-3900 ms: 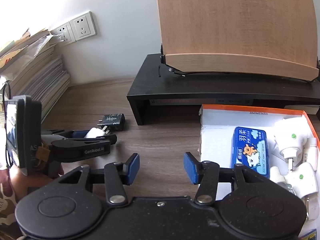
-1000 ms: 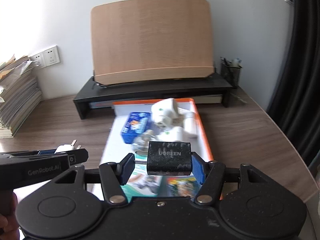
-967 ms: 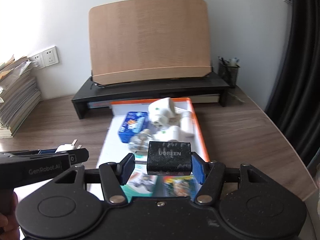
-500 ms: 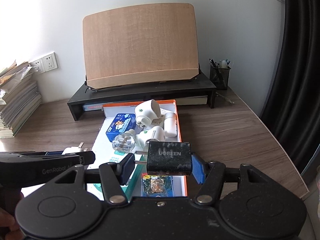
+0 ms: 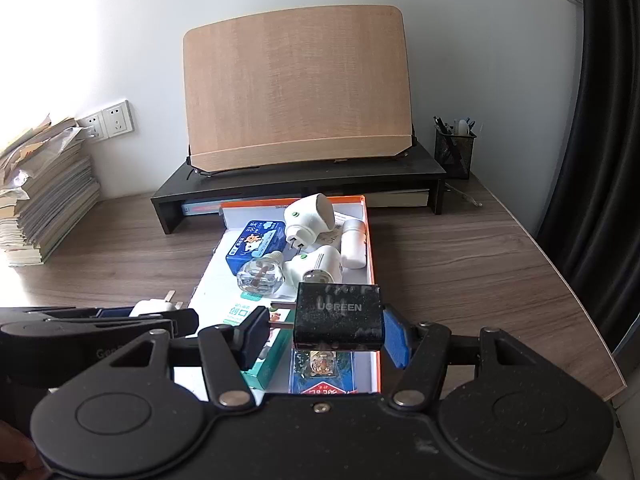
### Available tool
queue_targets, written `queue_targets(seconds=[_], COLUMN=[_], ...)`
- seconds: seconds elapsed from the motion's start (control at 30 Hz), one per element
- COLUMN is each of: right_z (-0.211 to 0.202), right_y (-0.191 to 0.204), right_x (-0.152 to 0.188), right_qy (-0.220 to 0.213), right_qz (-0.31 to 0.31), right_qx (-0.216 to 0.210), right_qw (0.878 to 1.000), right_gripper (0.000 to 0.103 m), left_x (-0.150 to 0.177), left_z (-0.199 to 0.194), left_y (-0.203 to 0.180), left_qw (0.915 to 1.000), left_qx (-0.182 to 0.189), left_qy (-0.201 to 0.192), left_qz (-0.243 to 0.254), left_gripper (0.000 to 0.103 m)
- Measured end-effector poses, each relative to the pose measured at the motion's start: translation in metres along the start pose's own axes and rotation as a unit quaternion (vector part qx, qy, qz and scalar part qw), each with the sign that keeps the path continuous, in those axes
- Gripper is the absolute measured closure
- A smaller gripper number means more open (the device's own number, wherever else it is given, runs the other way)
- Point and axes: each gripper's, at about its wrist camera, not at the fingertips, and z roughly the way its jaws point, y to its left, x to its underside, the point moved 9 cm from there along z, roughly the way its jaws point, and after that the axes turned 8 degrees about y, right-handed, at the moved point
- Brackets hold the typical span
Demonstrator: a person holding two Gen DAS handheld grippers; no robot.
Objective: Organize rigid objects
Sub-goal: 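Carry the white charger with left tool while right tool carries the black charger over the box, then hold the white charger with left tool while right tool positions the black charger over the box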
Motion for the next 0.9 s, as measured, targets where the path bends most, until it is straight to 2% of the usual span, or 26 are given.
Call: queue_targets(seconds=[0.9], right_z=[0.008], right_y=[-0.003], right_x=[-0.003], right_qy=[0.001], right_qz=[0.001], right_qx=[-0.008], right_qw=[1.000], right_gripper=[0.031], left_x=[0.001], left_z=[0.009], left_y=[-0.004], left_qw=[0.9999], left_qx=[-0.005], left_qy=[0.006], left_qz=[-0.007], left_gripper=[0.061])
